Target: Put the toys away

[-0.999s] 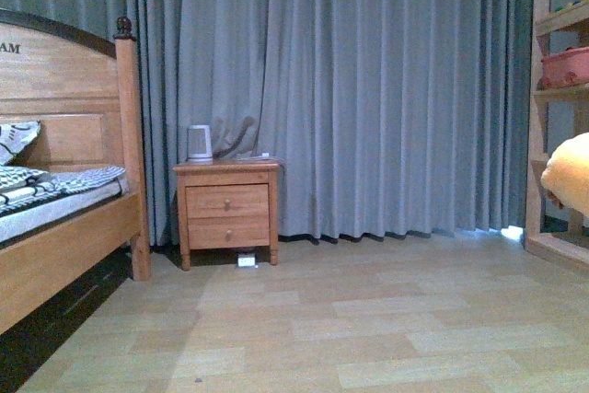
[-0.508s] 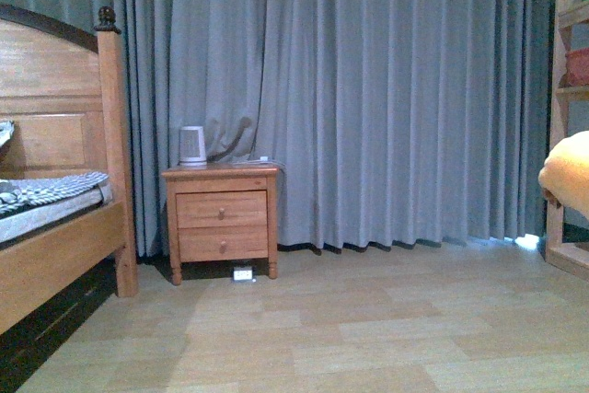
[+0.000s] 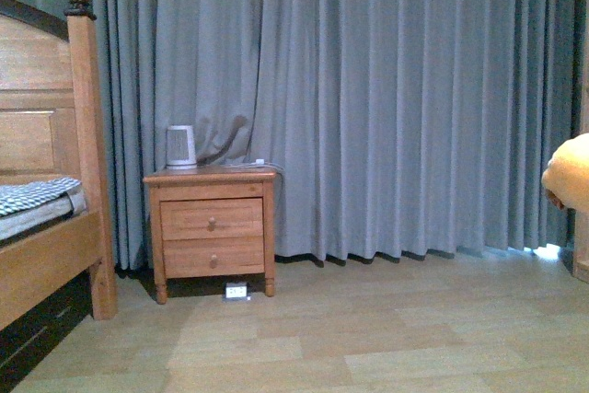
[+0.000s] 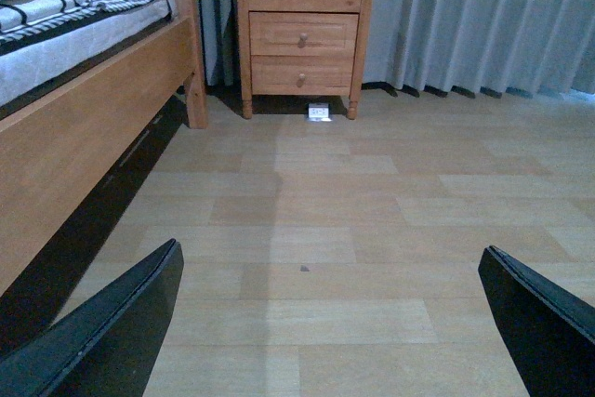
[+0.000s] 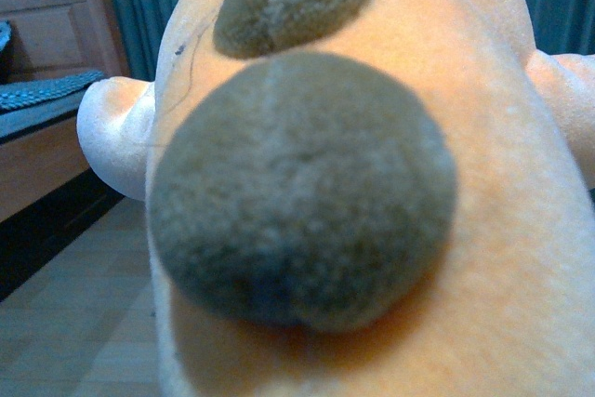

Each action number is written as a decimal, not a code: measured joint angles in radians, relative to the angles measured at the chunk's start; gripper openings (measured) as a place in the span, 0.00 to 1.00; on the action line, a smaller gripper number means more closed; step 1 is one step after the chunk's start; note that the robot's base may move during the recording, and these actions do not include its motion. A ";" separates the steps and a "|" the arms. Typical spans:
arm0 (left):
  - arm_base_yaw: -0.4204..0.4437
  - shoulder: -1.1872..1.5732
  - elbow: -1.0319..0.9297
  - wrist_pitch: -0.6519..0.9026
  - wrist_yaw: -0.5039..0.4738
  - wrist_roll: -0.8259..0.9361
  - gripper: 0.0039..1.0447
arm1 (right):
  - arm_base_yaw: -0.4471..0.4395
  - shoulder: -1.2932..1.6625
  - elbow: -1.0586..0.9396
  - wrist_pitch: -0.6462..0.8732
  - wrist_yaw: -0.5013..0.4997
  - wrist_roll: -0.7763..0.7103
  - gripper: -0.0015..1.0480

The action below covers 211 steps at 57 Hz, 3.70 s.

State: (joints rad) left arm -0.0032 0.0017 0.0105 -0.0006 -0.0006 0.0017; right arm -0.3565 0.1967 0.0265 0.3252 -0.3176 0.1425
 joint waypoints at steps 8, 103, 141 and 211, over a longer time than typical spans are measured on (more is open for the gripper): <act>0.000 0.000 0.000 0.000 0.000 0.000 0.95 | 0.000 0.000 0.000 0.000 -0.002 0.000 0.19; 0.000 0.000 0.000 0.000 0.000 0.000 0.95 | 0.000 0.000 0.000 0.000 -0.001 0.000 0.19; 0.000 0.000 0.000 0.000 0.000 0.000 0.95 | 0.000 -0.001 -0.001 0.000 0.000 0.000 0.19; 0.002 0.000 0.000 0.000 0.000 0.000 0.95 | 0.000 0.000 -0.002 0.000 0.000 0.000 0.19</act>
State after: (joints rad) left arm -0.0017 0.0013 0.0105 -0.0006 -0.0006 0.0017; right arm -0.3565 0.1967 0.0246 0.3252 -0.3172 0.1429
